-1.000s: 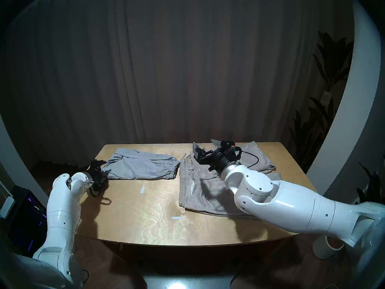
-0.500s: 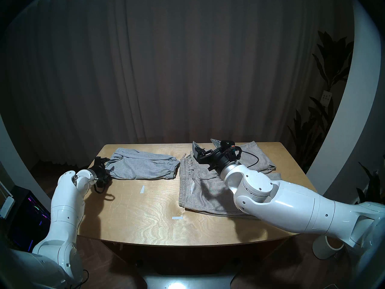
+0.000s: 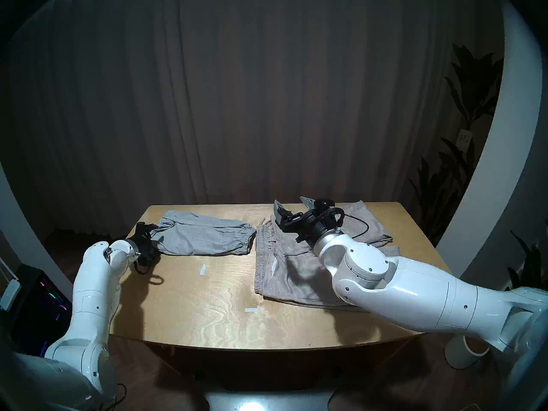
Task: Fold pants twice and stack them
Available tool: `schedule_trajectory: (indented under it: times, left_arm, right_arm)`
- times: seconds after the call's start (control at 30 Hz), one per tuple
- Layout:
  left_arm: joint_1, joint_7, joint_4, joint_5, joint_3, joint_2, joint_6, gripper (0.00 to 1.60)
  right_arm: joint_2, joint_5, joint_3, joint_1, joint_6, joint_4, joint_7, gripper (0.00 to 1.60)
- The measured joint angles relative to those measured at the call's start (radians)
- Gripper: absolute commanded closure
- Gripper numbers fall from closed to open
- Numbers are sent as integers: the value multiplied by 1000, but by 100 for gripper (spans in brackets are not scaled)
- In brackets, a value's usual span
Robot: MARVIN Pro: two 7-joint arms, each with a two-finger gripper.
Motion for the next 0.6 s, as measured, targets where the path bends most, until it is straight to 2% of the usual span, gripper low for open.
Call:
schedule_trajectory:
  times: [0.23, 0.27, 0.37, 0.4, 0.5, 0.53, 0.6]
  left_arm:
    - [-21, -4, 26, 11, 15, 1, -16, 1]
    - [-24, -4, 29, 13, 16, 1, -18, 12]
    - [-35, -3, 43, 19, 24, 1, -27, 18]
    - [-37, -2, 48, 21, 26, 1, -30, 29]
    - [-45, 1, 61, 27, 33, 2, -38, 40]
    - [-46, 2, 62, 28, 34, 2, -38, 61]
    - [-52, 6, 68, 31, 38, 3, -41, 65]
  right_arm:
    - [2, -1, 0, -1, -6, -3, -5, 0]
    - [3, -1, 0, -1, -7, -3, -6, 0]
    - [5, -2, 0, -1, -10, -5, -8, 0]
    - [6, -2, 0, -1, -11, -5, -8, 0]
    - [9, -2, 0, -1, -15, -6, -9, 0]
    - [9, -2, 0, -1, -16, -6, -9, 0]
    - [10, -2, 0, -1, -18, -6, -9, 0]
